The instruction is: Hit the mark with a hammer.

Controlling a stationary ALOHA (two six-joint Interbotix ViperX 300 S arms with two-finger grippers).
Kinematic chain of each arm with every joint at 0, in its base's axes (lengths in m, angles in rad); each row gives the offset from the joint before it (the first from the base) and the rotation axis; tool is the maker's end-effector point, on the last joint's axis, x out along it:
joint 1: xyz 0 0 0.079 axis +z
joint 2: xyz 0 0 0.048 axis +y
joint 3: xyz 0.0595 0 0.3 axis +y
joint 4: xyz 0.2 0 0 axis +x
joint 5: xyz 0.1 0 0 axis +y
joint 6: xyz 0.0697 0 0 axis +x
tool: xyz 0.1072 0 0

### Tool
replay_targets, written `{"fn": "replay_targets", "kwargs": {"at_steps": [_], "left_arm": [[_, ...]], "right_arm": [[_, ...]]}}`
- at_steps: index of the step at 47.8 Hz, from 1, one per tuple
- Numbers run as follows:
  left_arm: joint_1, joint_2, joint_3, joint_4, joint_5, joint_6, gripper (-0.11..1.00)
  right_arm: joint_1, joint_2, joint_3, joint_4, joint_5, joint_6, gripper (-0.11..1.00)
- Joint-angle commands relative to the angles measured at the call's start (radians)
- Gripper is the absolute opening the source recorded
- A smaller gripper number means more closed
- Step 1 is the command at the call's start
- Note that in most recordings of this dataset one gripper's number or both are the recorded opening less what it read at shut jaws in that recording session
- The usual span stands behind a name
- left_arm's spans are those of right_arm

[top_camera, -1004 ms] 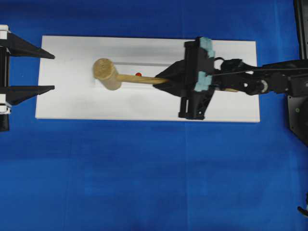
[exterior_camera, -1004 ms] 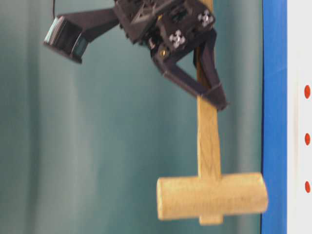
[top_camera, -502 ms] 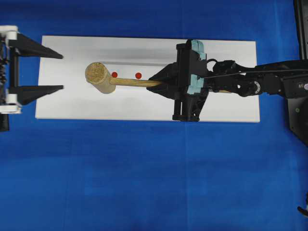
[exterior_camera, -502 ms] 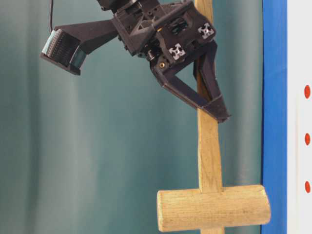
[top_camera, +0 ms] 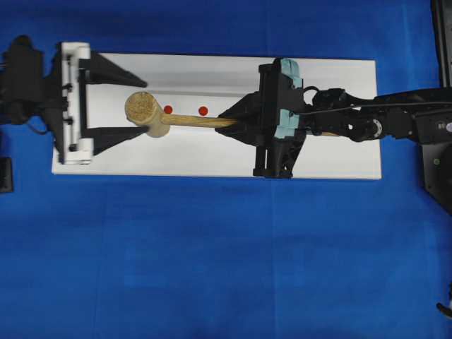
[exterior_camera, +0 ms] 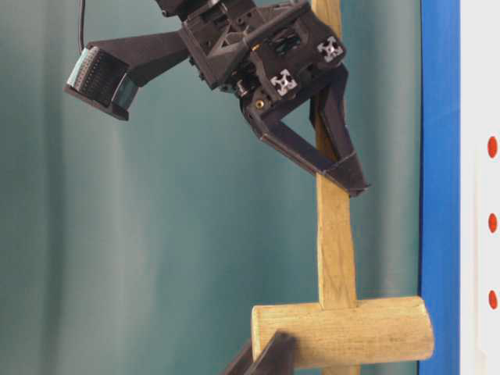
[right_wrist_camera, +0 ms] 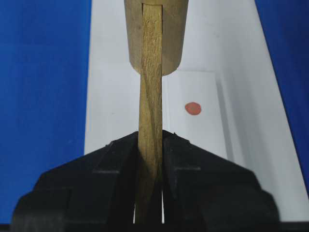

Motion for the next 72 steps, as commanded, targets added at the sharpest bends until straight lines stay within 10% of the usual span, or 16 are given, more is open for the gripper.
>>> {"fn": "replay_targets", "kwargs": {"at_steps": [1, 19, 28, 72], "left_arm": [[0.003, 0.038, -0.048, -0.002, -0.008, -0.002, 0.93], [0.003, 0.064, -0.067, -0.002, 0.028, -0.057, 0.89], [0.009, 0.067, -0.072, 0.0, 0.058, -0.081, 0.46], [0.009, 0.057, -0.081, -0.002, 0.06, -0.101, 0.47]], "right_arm": [[0.002, -0.015, -0.032, -0.003, -0.006, 0.0, 0.02], [0.002, -0.018, -0.031, -0.005, -0.009, -0.002, 0.03], [0.002, -0.018, -0.032, -0.011, -0.011, -0.002, 0.03], [0.002, -0.063, 0.014, -0.037, 0.002, 0.0, 0.03]]}}
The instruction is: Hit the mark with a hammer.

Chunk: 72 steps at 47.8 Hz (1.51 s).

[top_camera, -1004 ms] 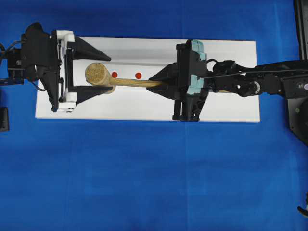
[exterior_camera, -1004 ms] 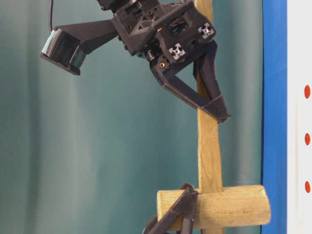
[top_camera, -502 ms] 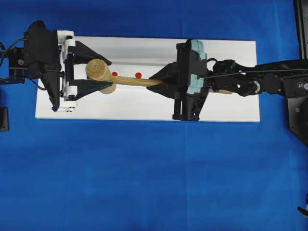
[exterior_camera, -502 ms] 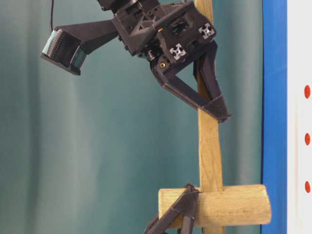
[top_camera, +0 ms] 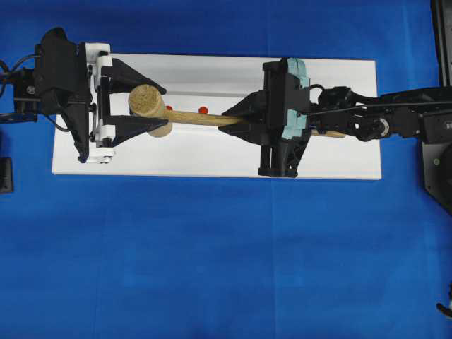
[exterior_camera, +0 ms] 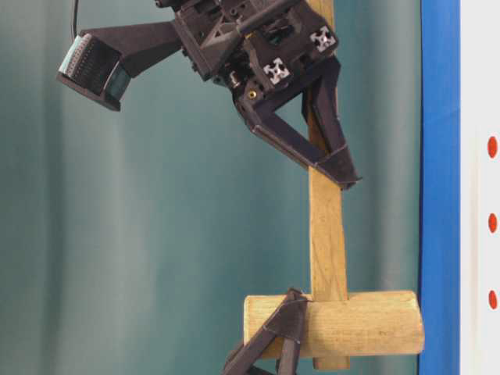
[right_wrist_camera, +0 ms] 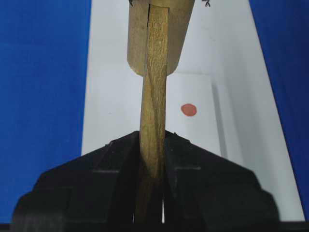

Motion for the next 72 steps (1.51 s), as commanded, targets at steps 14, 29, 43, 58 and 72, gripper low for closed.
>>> {"fn": "replay_targets", "kwargs": {"at_steps": [14, 29, 43, 58, 72], "left_arm": [[0.005, -0.028, -0.014, -0.003, 0.028, -0.126, 0.47], [0.003, -0.078, -0.011, -0.003, 0.095, -0.64, 0.47], [0.003, -0.08, -0.009, -0.002, 0.209, -1.019, 0.47], [-0.011, -0.084, -0.008, -0.002, 0.229, -1.114, 0.47], [-0.067, -0.075, -0.026, -0.002, 0.225, -1.121, 0.47]], "right_arm": [[0.012, -0.037, -0.006, -0.017, -0.015, -0.008, 0.75], [0.021, -0.037, -0.02, -0.028, -0.028, -0.067, 0.91], [0.021, -0.023, -0.035, -0.026, -0.029, -0.156, 0.91], [0.021, 0.012, -0.052, -0.028, -0.031, -0.216, 0.91], [0.011, 0.081, -0.078, -0.028, -0.029, -0.227, 0.91]]}}
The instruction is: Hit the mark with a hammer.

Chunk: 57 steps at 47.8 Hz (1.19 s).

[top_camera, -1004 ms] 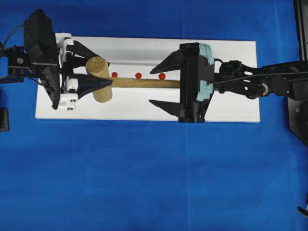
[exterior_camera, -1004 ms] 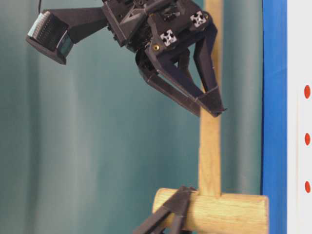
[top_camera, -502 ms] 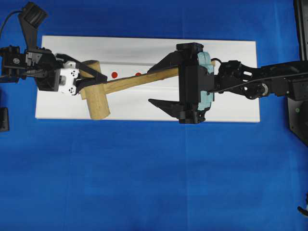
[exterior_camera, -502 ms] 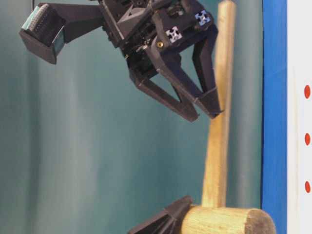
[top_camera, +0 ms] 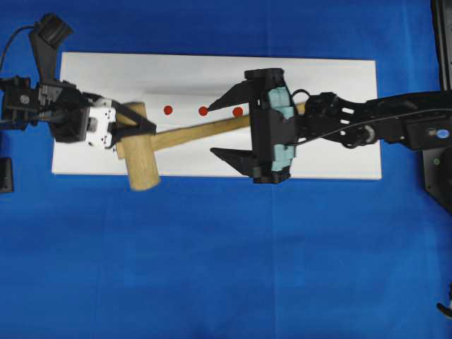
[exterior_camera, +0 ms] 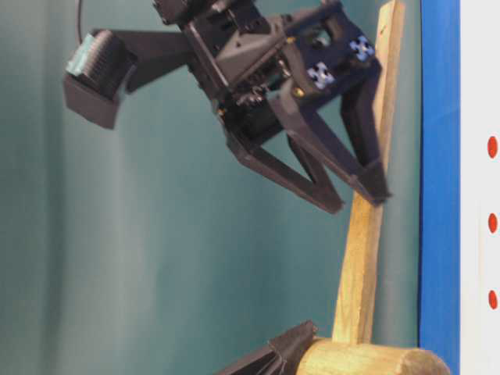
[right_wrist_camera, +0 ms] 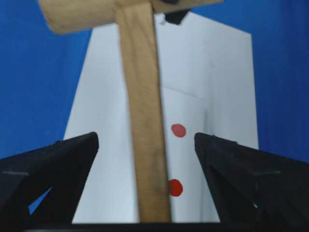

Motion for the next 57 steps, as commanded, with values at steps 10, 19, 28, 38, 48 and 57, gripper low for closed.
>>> {"fn": "replay_targets", "kwargs": {"at_steps": [10, 19, 28, 38, 48, 57], "left_arm": [[-0.032, -0.011, -0.041, 0.002, -0.009, -0.002, 0.47], [-0.032, -0.011, -0.04, 0.0, -0.005, 0.003, 0.47], [-0.032, -0.008, -0.044, 0.005, -0.012, 0.018, 0.47], [-0.032, -0.006, -0.044, 0.006, -0.018, 0.012, 0.47], [-0.041, -0.006, -0.046, 0.005, -0.014, 0.012, 0.47], [-0.041, -0.008, -0.044, 0.005, -0.014, 0.02, 0.55]], "right_arm": [[-0.006, 0.035, -0.044, -0.003, -0.008, -0.003, 0.8], [-0.006, 0.037, -0.044, -0.003, 0.003, -0.005, 0.26], [-0.005, 0.035, -0.046, -0.002, 0.014, -0.005, 0.1], [-0.005, 0.035, -0.044, -0.002, 0.015, -0.003, 0.1], [-0.005, 0.035, -0.046, 0.0, 0.014, -0.002, 0.1], [-0.006, 0.035, -0.044, 0.0, 0.014, 0.002, 0.1]]}}
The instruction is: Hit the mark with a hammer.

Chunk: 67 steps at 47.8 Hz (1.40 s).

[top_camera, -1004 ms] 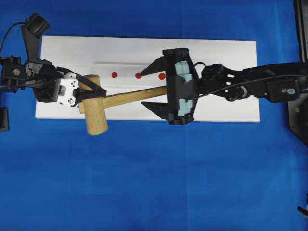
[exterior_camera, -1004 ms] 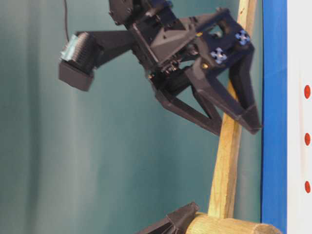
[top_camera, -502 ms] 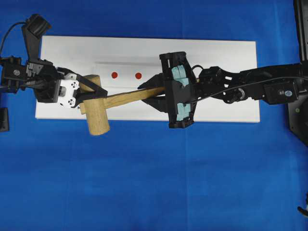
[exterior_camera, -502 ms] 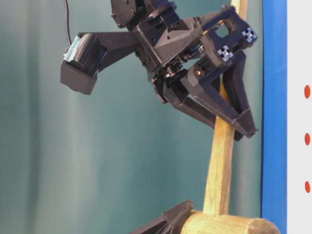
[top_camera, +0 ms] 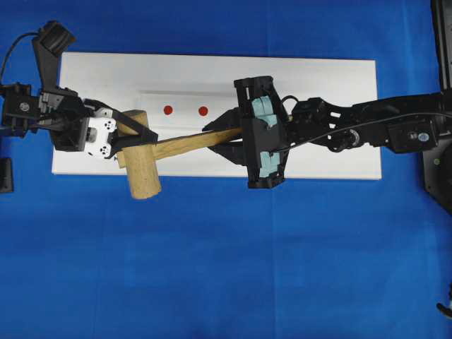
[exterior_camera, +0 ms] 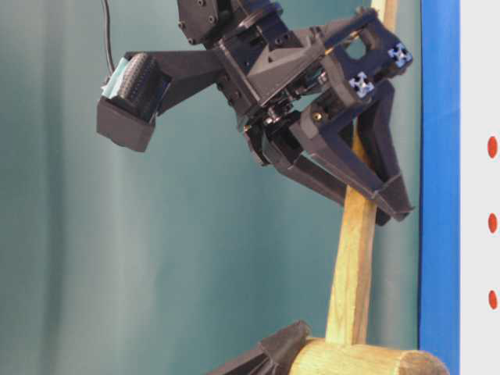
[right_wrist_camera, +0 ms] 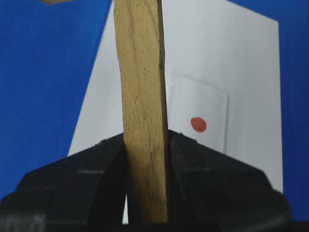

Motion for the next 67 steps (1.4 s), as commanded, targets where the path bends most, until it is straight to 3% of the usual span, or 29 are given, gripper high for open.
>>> {"fn": "replay_targets", "kwargs": {"at_steps": [1, 5, 7, 31, 46, 60, 67], "left_arm": [[-0.009, -0.009, -0.031, 0.005, -0.009, 0.006, 0.61], [-0.009, -0.012, -0.029, 0.005, -0.009, 0.011, 0.83], [-0.009, -0.017, -0.028, 0.006, -0.009, 0.018, 0.88], [0.003, -0.192, 0.077, 0.006, 0.043, 0.083, 0.84], [0.014, -0.321, 0.124, 0.008, 0.092, 0.242, 0.83], [0.035, -0.334, 0.132, 0.014, 0.104, 0.288, 0.83], [0.049, -0.334, 0.132, 0.017, 0.156, 0.402, 0.83]], "right_arm": [[-0.006, -0.012, -0.025, 0.005, -0.005, 0.009, 0.1], [-0.006, -0.015, -0.023, 0.006, -0.006, 0.015, 0.1], [-0.008, -0.02, -0.018, 0.009, -0.005, 0.017, 0.1], [-0.005, -0.232, 0.175, 0.092, -0.026, 0.02, 0.09], [-0.005, -0.321, 0.258, 0.133, -0.026, 0.02, 0.09], [0.0, -0.319, 0.25, 0.153, -0.026, 0.025, 0.09], [0.032, -0.319, 0.249, 0.198, -0.028, 0.058, 0.09]]}}
